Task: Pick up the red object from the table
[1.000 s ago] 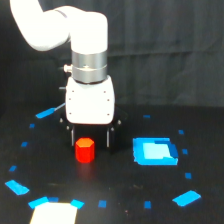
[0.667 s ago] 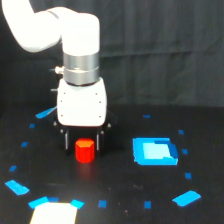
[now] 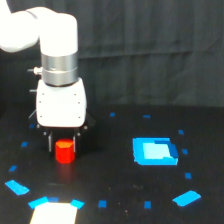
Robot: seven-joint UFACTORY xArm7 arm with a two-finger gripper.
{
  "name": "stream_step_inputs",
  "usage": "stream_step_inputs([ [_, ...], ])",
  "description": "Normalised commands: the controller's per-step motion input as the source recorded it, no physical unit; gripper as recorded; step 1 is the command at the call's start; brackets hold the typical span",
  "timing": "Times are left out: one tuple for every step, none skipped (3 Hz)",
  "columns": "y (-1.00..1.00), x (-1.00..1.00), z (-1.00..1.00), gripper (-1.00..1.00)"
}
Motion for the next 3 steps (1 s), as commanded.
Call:
stream_step_inputs([
  [-0.63, -0.29, 0.26, 0.55],
  [-0.64, -0.24, 0.28, 0.67],
  [0.02, -0.28, -0.13, -1.0],
])
